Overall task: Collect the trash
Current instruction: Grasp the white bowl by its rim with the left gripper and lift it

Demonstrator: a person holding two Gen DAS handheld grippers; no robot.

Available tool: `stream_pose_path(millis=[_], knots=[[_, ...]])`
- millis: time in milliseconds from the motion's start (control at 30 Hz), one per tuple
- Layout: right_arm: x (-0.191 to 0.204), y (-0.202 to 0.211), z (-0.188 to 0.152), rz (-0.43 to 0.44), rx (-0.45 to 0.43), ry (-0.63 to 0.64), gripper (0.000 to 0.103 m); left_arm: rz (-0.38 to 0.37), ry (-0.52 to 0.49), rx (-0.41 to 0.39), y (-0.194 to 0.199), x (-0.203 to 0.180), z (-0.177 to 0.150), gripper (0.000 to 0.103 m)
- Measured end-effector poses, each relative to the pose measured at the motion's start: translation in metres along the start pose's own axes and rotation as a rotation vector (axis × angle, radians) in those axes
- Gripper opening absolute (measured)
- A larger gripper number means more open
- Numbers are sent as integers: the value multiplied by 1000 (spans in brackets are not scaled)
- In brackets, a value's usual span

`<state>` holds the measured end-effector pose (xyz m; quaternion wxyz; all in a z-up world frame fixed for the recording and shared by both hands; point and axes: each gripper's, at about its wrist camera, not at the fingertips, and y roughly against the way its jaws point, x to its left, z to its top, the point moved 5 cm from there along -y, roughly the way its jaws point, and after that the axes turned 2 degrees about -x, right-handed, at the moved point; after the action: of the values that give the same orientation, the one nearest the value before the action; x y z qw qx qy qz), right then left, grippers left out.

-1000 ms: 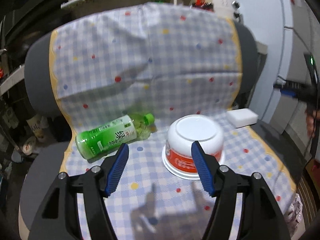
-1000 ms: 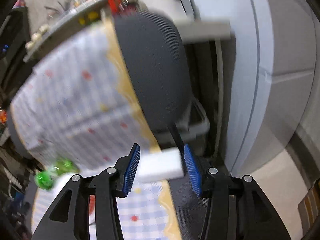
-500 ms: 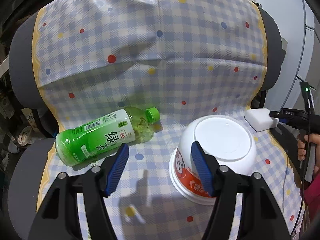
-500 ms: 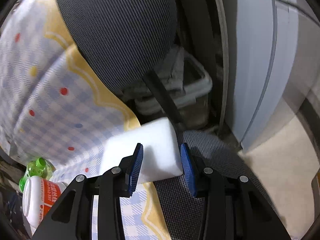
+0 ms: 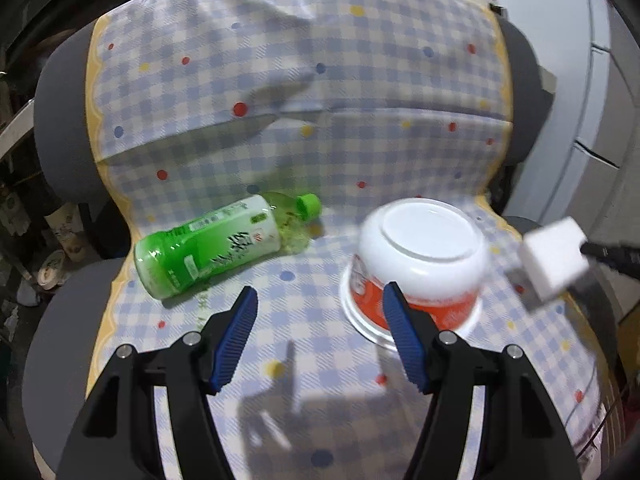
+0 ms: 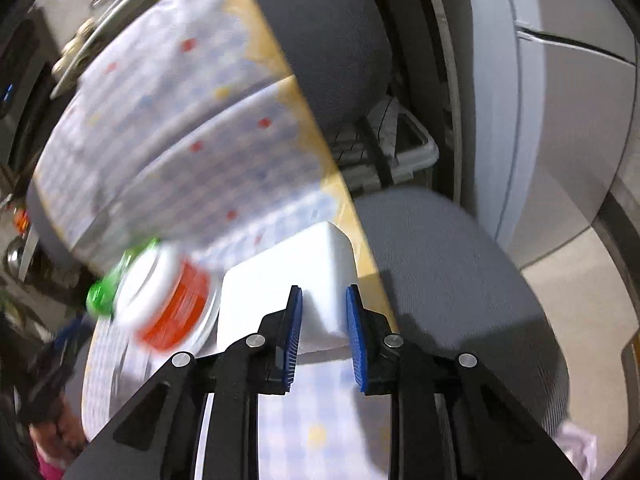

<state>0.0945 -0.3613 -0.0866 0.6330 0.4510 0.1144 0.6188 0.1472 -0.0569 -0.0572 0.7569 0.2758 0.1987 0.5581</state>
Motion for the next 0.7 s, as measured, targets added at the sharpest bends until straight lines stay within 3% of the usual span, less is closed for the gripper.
stream_pose_path(millis=[167, 300, 367, 533, 700], knots=[[3, 20, -59, -63, 46, 22, 25, -26, -49, -11, 5, -24, -1, 63], [1, 19, -77, -184, 44, 62, 30, -18, -14, 2, -9, -32, 15, 63], [1, 26, -82, -165, 23, 63, 38, 2, -12, -7, -16, -34, 23, 63], [11, 40, -82, -181, -9, 116, 40, 61, -55, 33, -45, -38, 28, 63], [8, 54, -86, -159, -30, 96, 42, 25, -53, 29, -34, -32, 18, 61]])
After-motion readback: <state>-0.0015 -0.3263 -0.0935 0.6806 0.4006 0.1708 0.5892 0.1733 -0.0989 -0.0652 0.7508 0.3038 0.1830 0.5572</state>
